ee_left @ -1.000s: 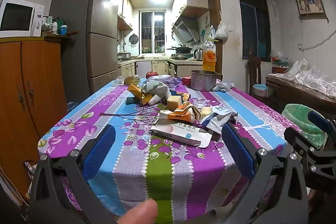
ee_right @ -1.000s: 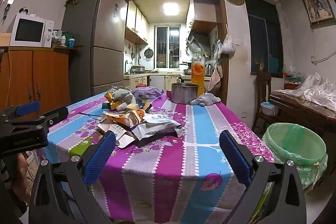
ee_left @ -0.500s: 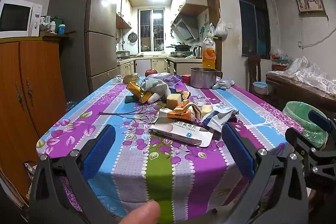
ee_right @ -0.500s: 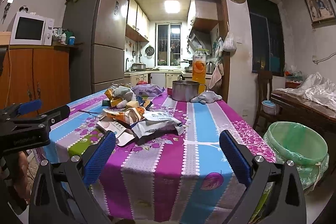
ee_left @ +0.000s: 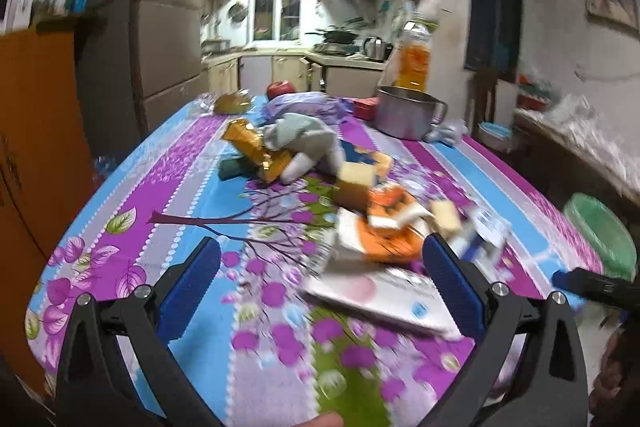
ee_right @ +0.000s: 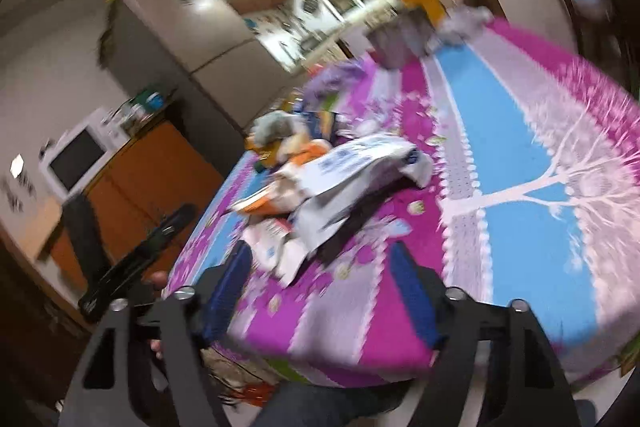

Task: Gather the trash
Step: 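Grasp the white wipes packet with the right tool while the left tool grasps the yellow sponge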

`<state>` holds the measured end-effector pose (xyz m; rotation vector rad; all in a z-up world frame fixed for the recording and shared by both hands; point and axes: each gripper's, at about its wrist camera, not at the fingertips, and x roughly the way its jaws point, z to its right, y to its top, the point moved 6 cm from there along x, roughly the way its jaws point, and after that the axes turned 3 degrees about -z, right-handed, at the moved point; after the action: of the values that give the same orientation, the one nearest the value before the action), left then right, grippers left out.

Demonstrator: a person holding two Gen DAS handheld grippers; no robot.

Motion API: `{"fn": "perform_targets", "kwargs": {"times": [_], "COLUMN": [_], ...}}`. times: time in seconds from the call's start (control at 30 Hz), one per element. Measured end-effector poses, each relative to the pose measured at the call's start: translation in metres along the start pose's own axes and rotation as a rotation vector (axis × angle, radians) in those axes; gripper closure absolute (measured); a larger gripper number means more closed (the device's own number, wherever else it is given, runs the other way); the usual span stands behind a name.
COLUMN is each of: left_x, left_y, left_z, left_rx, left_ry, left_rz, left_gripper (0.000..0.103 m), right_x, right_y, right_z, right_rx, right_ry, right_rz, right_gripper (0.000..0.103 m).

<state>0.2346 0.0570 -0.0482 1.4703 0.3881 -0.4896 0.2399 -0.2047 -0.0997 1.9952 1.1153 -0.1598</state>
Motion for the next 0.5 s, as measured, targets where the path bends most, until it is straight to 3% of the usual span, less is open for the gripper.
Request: {"fn": "perform_targets", "kwargs": {"times": [0.2,0.4,0.47,0.5], "left_x": [0.026,0.041,0.045,0.048], "left_y": [0.007,0.011,0.015,0.017], "left_z": [-0.013,-0.018,-0.022,-0.024], "left_rx": [-0.044,-0.043,-0.038,-0.040], "left_ry": [-0.009,-0.020,-0.022,-0.021], "left_rz": [-0.041,-0.064,-0.066,-0.067], "left_gripper": [0.005,0.006,0.005,0.005], "right_x": [0.050,0.086,0.093,0.097], "right_y": [0.033,0.056,0.059,0.060], "right_z": [0.027,0.025,0.023,0.023], "right_rx": [0.218,0.252,0.240,0.229], "right_ry": [0.052,0.008,-0.004,-0.008], "right_rz": [-0.076,-0.105,-0.109,-0.116], "right_gripper": [0.035,0.035,0.040,0.052]}}
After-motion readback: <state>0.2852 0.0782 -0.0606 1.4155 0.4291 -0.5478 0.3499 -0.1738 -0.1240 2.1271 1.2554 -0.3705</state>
